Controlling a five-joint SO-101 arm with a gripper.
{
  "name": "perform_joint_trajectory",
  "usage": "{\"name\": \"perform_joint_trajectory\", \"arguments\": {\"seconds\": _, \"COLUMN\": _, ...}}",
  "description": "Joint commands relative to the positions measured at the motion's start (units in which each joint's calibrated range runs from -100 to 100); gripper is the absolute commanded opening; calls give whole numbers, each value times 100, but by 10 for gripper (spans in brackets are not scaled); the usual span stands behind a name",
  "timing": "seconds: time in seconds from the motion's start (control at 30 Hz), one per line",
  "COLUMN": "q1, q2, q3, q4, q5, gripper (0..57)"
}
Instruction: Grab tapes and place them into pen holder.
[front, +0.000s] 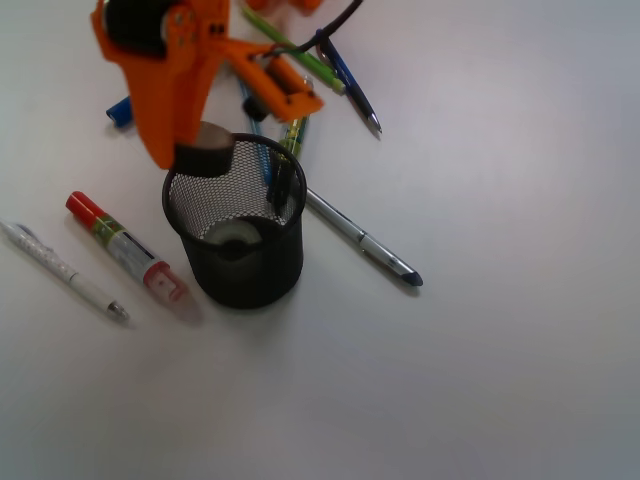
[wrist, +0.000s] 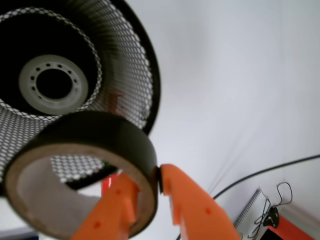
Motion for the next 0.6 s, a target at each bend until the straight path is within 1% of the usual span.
{"name": "perform_joint_trajectory", "arguments": {"seconds": 0.0, "q1": -62, "q2": 159, "q3": -94, "q4": -95, "q5": 10, "gripper": 3}}
{"name": "perform_joint_trajectory", "arguments": {"seconds": 0.17, "q1": -242, "q2": 167, "q3": -85, "q4": -69, "q5": 15, "gripper": 8}}
{"name": "perform_joint_trajectory", "arguments": {"seconds": 0.2, "q1": -294, "q2": 167, "q3": -85, "q4": -86, "q5": 15, "gripper": 13}}
{"name": "perform_joint_trajectory", "arguments": {"seconds": 0.23, "q1": -361, "q2": 167, "q3": -94, "q4": -95, "q5": 15, "gripper": 32}}
{"name": "perform_joint_trajectory", "arguments": {"seconds": 0.27, "q1": -413, "q2": 167, "q3": -94, "q4": -95, "q5": 15, "gripper": 67}}
{"name": "perform_joint_trajectory", "arguments": {"seconds": 0.3, "q1": -458, "q2": 167, "q3": -94, "q4": -95, "q5": 10, "gripper": 119}}
{"name": "perform_joint_trajectory", "arguments": {"seconds": 0.33, "q1": -563, "q2": 167, "q3": -94, "q4": -95, "q5": 10, "gripper": 243}}
{"name": "perform_joint_trajectory", "arguments": {"seconds": 0.37, "q1": -608, "q2": 167, "q3": -94, "q4": -95, "q5": 10, "gripper": 293}}
{"name": "perform_joint_trajectory", "arguments": {"seconds": 0.4, "q1": -668, "q2": 167, "q3": -94, "q4": -95, "q5": 10, "gripper": 358}}
{"name": "perform_joint_trajectory", "arguments": {"seconds": 0.43, "q1": -683, "q2": 167, "q3": -94, "q4": -95, "q5": 10, "gripper": 365}}
{"name": "perform_joint_trajectory", "arguments": {"seconds": 0.57, "q1": -675, "q2": 159, "q3": -94, "q4": -42, "q5": 10, "gripper": 365}}
